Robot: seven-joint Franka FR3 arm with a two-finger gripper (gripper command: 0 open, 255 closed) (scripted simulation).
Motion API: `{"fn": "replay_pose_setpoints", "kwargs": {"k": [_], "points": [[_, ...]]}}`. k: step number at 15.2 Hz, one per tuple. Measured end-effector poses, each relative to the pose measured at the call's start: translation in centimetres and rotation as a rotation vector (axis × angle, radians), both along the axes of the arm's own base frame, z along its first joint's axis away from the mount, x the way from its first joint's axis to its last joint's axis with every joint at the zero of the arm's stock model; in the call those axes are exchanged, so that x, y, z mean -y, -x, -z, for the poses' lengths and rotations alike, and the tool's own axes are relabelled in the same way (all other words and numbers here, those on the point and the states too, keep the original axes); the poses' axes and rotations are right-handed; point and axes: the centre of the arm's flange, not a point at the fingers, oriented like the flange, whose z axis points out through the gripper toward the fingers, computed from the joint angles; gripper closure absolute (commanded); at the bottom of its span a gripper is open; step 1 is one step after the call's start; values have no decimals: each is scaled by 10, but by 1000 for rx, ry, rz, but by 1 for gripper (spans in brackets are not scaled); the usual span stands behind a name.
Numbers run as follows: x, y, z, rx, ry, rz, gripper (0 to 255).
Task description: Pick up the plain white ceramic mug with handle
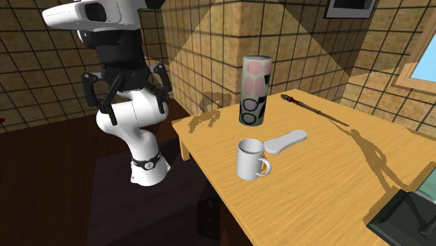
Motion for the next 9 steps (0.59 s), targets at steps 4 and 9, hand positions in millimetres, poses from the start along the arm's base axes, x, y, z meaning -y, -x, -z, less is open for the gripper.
{"fn": "replay_pose_setpoints", "kwargs": {"k": [4, 9], "points": [[-24, -7, 10, -10, 3, -15, 0], [-85, -21, 33, -32, 9, -49, 0]]}}
